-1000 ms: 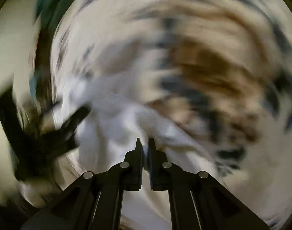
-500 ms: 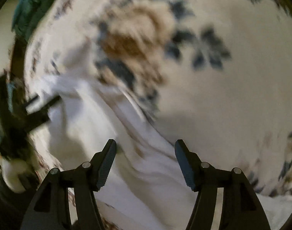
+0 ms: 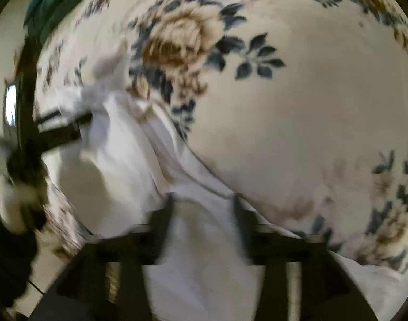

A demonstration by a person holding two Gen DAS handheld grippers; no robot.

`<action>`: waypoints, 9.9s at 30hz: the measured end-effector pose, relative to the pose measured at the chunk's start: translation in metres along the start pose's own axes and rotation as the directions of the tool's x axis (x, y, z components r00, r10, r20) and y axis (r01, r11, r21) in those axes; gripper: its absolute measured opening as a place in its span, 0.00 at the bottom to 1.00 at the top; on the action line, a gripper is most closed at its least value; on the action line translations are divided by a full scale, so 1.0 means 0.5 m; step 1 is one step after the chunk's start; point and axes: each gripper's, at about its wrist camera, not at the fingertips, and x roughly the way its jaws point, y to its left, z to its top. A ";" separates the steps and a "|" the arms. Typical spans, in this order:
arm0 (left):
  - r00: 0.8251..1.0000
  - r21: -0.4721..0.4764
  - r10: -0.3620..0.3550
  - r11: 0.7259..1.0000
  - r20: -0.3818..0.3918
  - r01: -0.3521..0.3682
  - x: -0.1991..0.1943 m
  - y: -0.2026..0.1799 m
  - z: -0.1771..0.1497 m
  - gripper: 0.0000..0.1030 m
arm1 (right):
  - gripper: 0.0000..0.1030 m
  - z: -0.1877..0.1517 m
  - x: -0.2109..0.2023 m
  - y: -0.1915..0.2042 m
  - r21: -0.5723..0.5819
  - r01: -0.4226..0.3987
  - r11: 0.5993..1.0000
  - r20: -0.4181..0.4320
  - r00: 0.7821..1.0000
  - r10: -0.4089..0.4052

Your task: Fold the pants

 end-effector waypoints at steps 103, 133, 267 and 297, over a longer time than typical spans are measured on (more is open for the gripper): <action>0.835 -0.174 -0.550 0.822 0.005 0.542 0.084 0.391 -0.082 0.07 | 0.81 -0.240 0.157 0.292 0.732 -0.474 0.489 0.462 0.873 0.154; 0.932 0.003 -0.334 0.942 0.141 0.336 -0.176 0.099 -0.163 0.67 | 0.80 -0.548 -0.031 -0.085 0.835 -0.465 0.295 0.511 0.854 -0.098; 0.964 0.053 -0.265 0.963 -0.007 0.265 -0.155 -0.215 -0.217 0.96 | 0.01 -0.167 0.051 -0.244 0.637 -0.740 0.216 0.709 0.672 0.214; 0.992 -0.055 -0.059 0.996 0.108 0.065 -0.188 -0.044 -0.241 0.96 | 0.35 -0.234 0.312 0.267 0.407 -0.363 0.838 -0.221 0.851 0.476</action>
